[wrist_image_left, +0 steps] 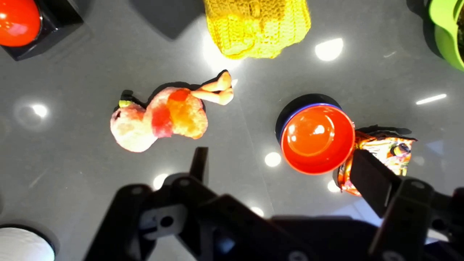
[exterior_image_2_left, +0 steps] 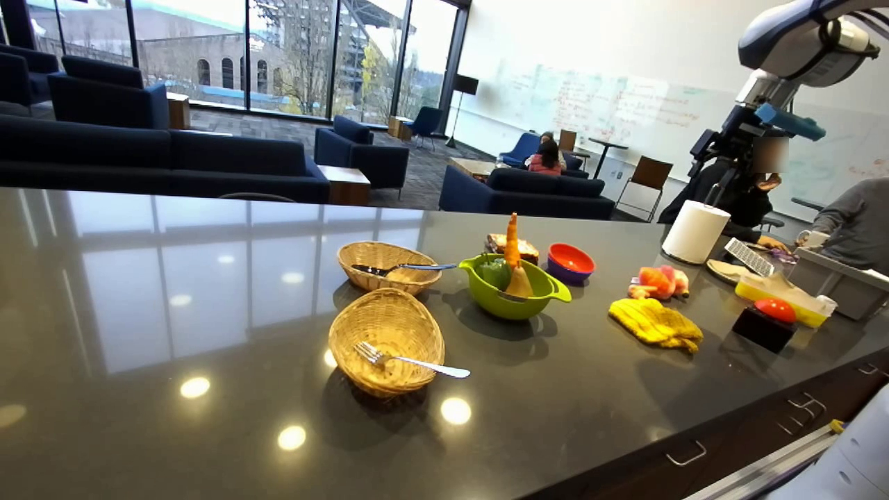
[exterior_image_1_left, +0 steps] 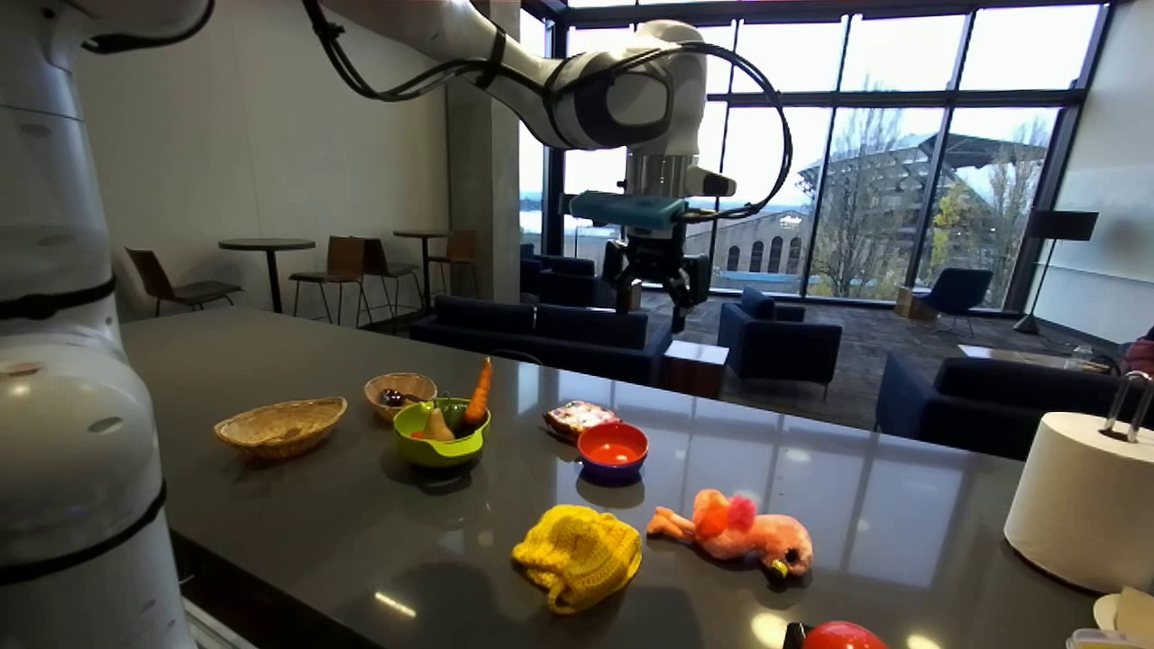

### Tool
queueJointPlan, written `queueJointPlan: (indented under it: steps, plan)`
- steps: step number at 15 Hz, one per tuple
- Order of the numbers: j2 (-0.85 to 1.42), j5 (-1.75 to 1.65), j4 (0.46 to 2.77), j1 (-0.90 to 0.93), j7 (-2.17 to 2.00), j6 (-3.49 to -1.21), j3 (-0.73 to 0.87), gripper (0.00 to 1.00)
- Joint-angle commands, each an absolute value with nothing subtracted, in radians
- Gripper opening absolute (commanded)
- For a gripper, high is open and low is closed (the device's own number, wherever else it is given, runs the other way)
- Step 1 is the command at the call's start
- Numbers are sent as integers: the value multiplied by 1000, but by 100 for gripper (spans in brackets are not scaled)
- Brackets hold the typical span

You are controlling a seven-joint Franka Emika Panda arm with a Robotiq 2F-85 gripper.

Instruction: Press on the big orange button

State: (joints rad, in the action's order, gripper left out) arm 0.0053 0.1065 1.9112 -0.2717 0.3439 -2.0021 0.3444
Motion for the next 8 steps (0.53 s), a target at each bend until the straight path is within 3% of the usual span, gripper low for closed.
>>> queueJointPlan:
  steps: [1, 8]
  plan:
    - [91, 116, 1818, -314, 356, -2012, 351, 100]
    - [235, 114, 1623, -418, 357, -1969, 360, 100]
